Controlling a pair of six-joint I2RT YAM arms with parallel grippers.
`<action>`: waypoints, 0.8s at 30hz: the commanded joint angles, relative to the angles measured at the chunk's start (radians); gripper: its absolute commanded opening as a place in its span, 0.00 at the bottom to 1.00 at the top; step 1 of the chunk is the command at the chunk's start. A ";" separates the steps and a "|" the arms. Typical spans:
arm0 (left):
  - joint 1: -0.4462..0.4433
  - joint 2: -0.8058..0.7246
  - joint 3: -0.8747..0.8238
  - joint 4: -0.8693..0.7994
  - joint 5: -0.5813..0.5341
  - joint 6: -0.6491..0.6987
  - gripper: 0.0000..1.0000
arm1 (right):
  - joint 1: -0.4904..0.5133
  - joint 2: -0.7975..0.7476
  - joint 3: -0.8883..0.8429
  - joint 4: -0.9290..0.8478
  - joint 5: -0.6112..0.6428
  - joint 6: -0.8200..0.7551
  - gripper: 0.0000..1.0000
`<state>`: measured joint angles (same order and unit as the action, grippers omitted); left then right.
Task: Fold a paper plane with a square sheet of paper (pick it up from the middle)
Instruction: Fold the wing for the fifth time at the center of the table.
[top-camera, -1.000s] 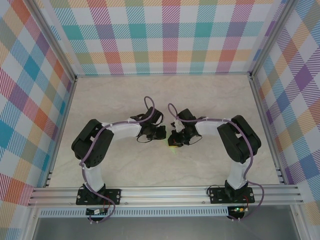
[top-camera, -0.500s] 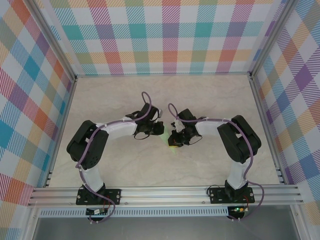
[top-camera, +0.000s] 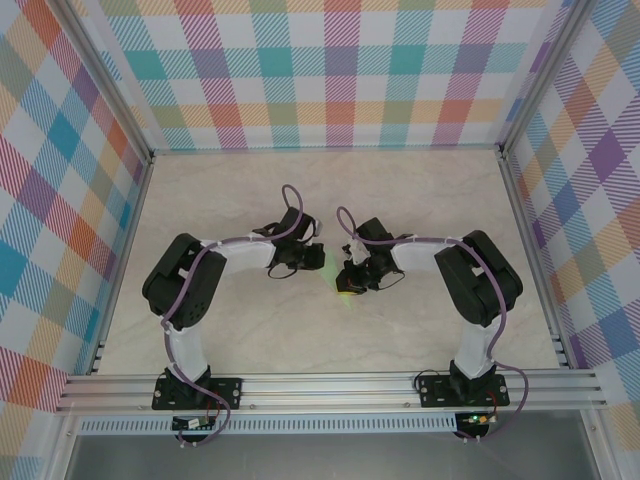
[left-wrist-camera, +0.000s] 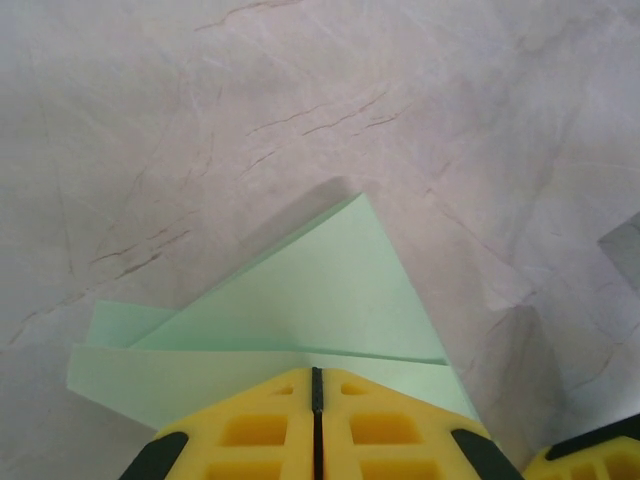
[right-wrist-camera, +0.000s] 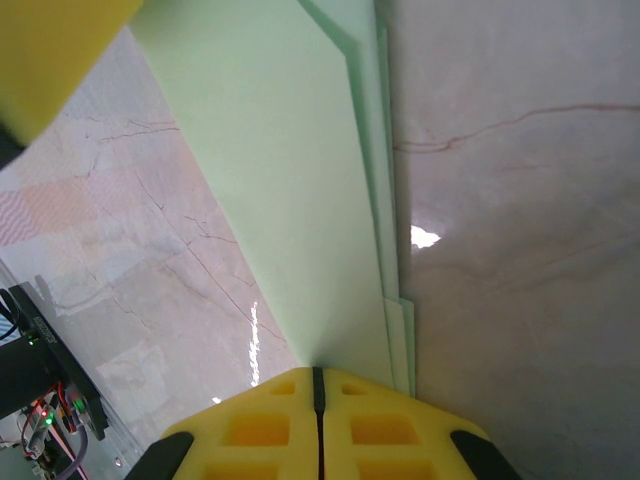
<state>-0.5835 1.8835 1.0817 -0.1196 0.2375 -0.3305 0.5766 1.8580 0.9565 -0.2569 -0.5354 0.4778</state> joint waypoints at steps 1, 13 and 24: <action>0.014 0.025 -0.015 0.020 -0.004 0.026 0.08 | -0.001 0.063 -0.062 -0.115 0.126 -0.021 0.06; 0.040 0.046 -0.035 0.043 -0.017 0.036 0.08 | -0.009 0.058 -0.084 -0.111 0.126 -0.024 0.06; 0.095 0.060 -0.081 0.112 0.010 0.015 0.08 | -0.022 0.061 -0.099 -0.120 0.128 -0.023 0.06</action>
<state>-0.5354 1.8992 1.0325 -0.0143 0.3374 -0.3214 0.5625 1.8553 0.9291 -0.2165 -0.5621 0.4778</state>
